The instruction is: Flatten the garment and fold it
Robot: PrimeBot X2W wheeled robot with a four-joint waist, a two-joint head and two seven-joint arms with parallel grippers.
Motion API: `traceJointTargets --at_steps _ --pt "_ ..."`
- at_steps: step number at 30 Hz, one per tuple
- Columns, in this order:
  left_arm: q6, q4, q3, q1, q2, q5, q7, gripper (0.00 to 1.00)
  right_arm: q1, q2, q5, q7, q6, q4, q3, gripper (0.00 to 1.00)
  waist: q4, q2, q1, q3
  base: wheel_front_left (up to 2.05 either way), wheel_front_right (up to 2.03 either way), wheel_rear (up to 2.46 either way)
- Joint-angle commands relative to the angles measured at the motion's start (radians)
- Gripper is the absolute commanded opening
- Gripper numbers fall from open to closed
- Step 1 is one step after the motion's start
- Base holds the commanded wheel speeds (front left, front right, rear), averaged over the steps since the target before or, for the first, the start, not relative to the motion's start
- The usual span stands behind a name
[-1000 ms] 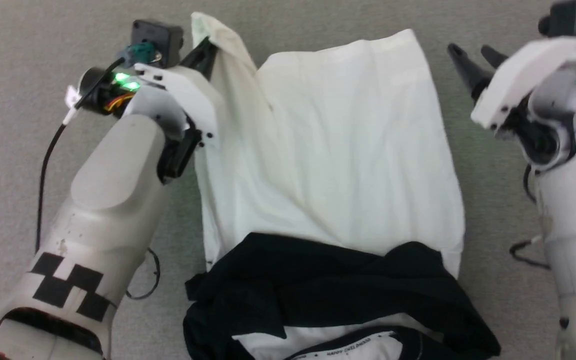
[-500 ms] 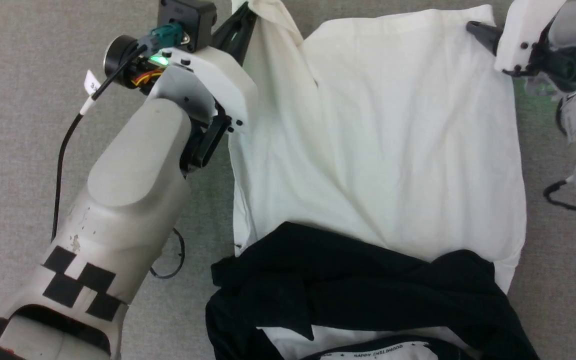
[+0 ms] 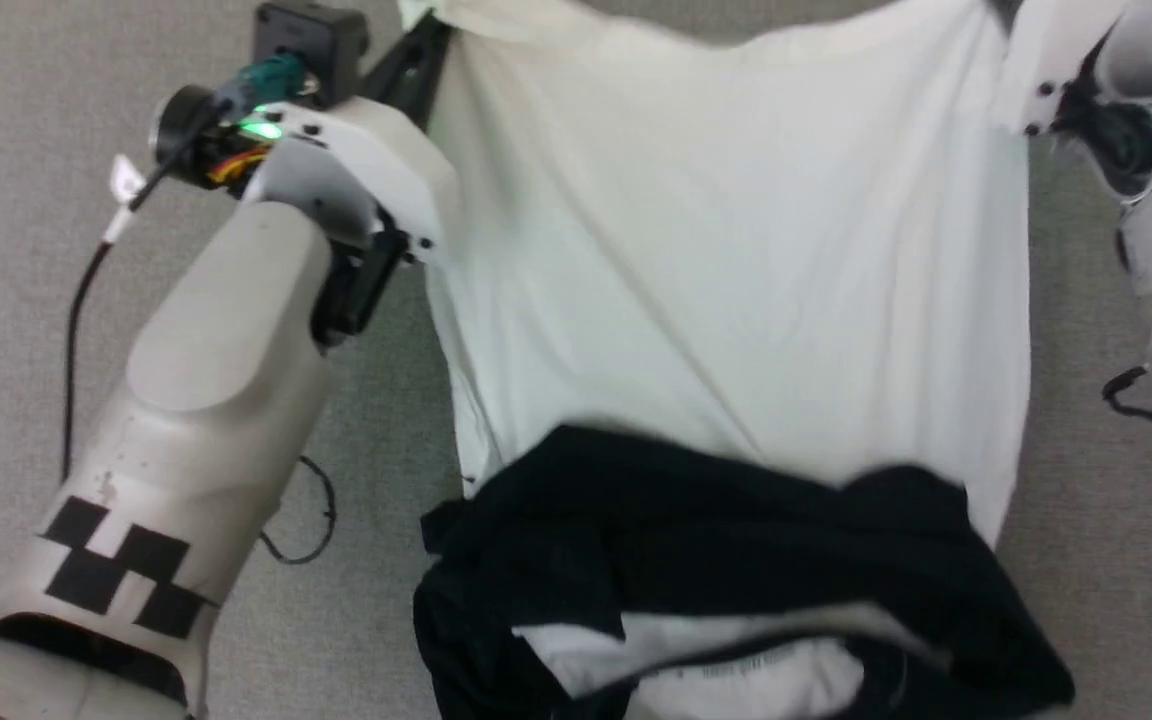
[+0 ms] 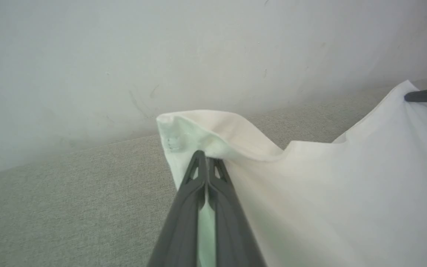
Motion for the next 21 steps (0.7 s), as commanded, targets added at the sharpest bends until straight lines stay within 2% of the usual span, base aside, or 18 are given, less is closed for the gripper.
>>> traceJointTargets --at_steps 1,5,11,15,21 --pt "0.006 0.013 0.013 -0.016 0.014 -0.006 -0.015 0.00 -0.012 -0.012 -0.003 -0.050 -0.001 -0.016 -0.003 0.00 -0.018 -0.0001 -0.0001 -0.048 0.00 0.00 0.00" --pt "0.013 0.040 0.027 -0.041 0.034 -0.001 -0.042 0.00 -0.019 -0.019 0.000 -0.202 -0.001 -0.034 -0.004 0.00 -0.037 -0.0001 -0.0001 -0.107 0.00 0.00 0.00" --pt "0.025 0.041 0.047 -0.029 0.055 -0.007 -0.096 0.00 0.015 -0.023 0.030 -0.344 -0.001 -0.061 0.036 0.00 -0.058 -0.0001 -0.0001 -0.184 0.00 0.00 0.00" --pt "0.044 -0.022 0.054 0.090 0.060 -0.031 -0.132 0.00 0.124 -0.035 0.078 -0.372 -0.001 -0.114 0.116 0.00 -0.062 -0.0001 -0.0001 -0.238 0.00 0.00 0.00" --pt "0.111 -0.186 0.061 0.374 0.089 -0.074 -0.151 0.00 0.397 -0.078 0.173 -0.367 -0.001 -0.255 0.219 0.00 -0.072 -0.0001 -0.0001 -0.309 0.00 0.00 0.00"
